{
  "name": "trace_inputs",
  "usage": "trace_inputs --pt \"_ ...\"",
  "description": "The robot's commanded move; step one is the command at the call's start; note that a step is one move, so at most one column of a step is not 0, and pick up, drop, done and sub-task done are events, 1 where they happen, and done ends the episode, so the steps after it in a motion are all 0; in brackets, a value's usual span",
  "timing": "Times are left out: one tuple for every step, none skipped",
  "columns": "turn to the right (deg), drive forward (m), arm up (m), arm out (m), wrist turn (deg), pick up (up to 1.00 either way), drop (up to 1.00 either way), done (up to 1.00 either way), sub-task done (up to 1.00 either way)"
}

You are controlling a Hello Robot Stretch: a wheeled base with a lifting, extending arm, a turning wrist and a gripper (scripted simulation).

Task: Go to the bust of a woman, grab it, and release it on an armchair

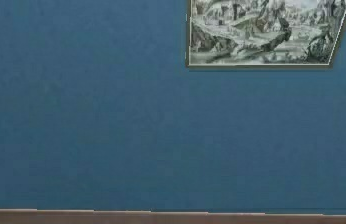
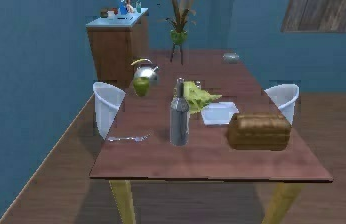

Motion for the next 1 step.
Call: trace_inputs --pt "0.0 0.5 0.0 0.0 0.0 0.0 0.0 0.0 0.0"
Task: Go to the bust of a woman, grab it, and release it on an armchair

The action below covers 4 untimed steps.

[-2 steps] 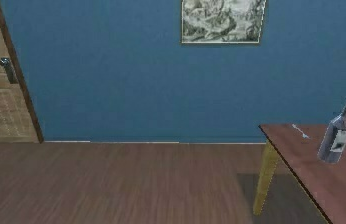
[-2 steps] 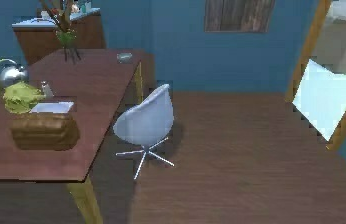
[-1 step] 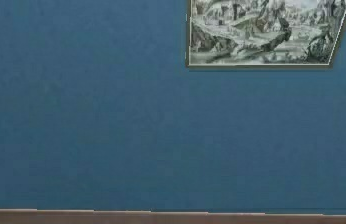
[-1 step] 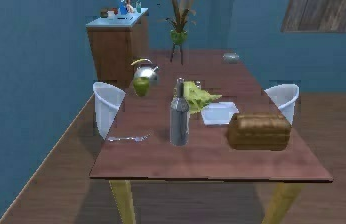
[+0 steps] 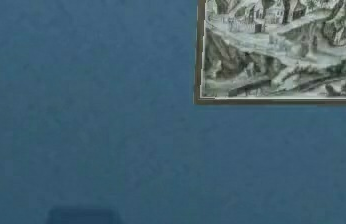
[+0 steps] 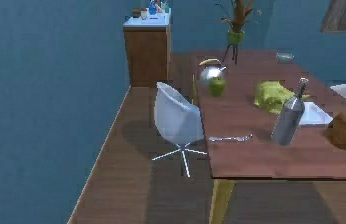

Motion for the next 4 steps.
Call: trace_inputs --pt "45.0 0.0 0.0 0.0 0.0 0.0 0.0 0.0 0.0" --pt "27.0 0.0 0.0 0.0 0.0 0.0 0.0 0.0 0.0" --pt "0.0 1.0 0.0 0.0 0.0 0.0 0.0 0.0 0.0" --pt "0.0 0.35 0.0 0.0 0.0 0.0 0.0 0.0 0.0"
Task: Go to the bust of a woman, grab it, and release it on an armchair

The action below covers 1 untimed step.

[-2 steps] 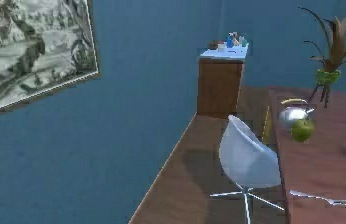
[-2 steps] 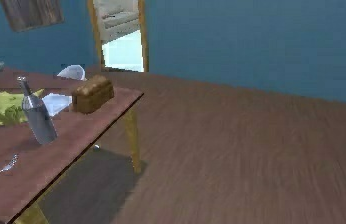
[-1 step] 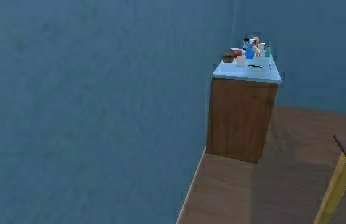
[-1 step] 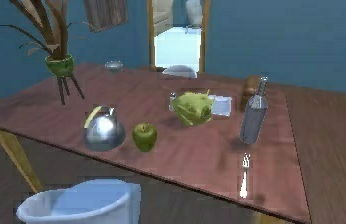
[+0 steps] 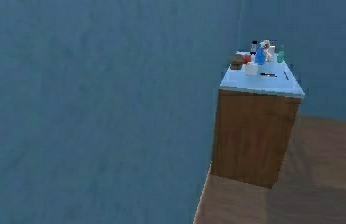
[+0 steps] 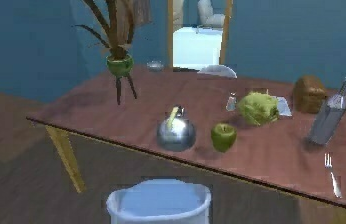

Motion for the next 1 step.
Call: trace_inputs --pt "18.0 0.0 0.0 0.0 0.0 0.0 0.0 0.0 0.0"
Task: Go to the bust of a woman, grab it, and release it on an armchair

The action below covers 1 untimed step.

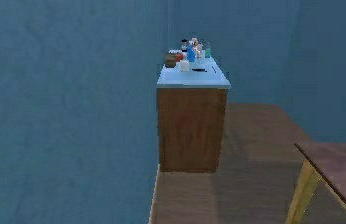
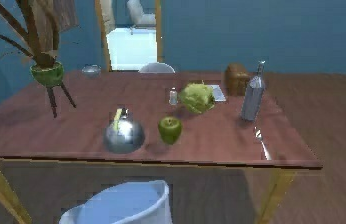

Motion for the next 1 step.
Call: trace_inputs --pt "0.0 0.45 0.0 0.0 0.0 0.0 0.0 0.0 0.0"
